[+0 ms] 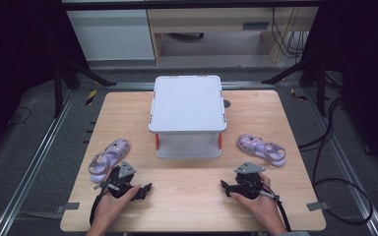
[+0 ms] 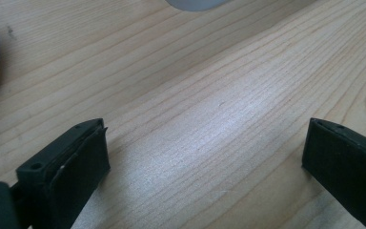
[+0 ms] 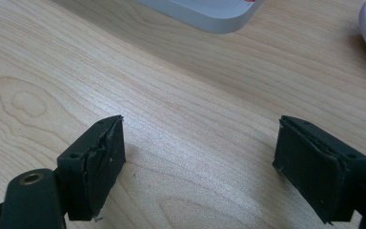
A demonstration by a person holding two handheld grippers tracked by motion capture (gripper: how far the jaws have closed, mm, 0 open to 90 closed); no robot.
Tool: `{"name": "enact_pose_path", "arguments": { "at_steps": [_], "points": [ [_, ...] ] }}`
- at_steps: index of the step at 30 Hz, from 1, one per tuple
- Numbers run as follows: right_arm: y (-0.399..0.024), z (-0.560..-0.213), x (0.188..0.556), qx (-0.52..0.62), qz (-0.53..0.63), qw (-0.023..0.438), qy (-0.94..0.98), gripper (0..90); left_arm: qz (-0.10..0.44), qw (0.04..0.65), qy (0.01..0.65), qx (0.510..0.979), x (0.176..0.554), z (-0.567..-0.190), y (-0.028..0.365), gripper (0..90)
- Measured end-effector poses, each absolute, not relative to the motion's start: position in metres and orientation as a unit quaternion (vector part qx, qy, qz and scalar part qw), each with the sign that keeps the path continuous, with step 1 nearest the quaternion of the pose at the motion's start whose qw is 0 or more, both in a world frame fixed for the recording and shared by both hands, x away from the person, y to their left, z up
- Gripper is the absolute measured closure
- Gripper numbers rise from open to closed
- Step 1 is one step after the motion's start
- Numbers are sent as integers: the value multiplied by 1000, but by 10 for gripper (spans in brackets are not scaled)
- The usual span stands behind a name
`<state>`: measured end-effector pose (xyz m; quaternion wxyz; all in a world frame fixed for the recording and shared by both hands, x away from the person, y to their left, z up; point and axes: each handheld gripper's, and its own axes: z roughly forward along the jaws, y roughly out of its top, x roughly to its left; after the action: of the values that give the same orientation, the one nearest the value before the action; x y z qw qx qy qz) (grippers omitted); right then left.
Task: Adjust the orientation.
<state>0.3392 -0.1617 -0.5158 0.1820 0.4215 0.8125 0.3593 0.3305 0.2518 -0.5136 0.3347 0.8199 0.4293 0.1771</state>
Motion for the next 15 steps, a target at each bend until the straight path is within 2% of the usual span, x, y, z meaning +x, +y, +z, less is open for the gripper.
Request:
{"name": "enact_pose_path", "arguments": {
  "at_steps": [3, 8, 12, 15],
  "points": [
    [-162, -516, 339, 420, 359, 182, 813, 175, 177, 337, 425, 821, 329, -511, 253, 98],
    [-161, -516, 338, 419, 359, 181, 814, 175, 182, 356, 412, 819, 318, -495, 255, 152],
    [-161, -516, 336, 417, 360, 181, 815, 175, 213, 358, 402, 815, 303, -462, 271, 222],
    [-161, -516, 336, 417, 360, 180, 815, 174, 225, 360, 405, 810, 297, -447, 288, 311]
  ]
}}
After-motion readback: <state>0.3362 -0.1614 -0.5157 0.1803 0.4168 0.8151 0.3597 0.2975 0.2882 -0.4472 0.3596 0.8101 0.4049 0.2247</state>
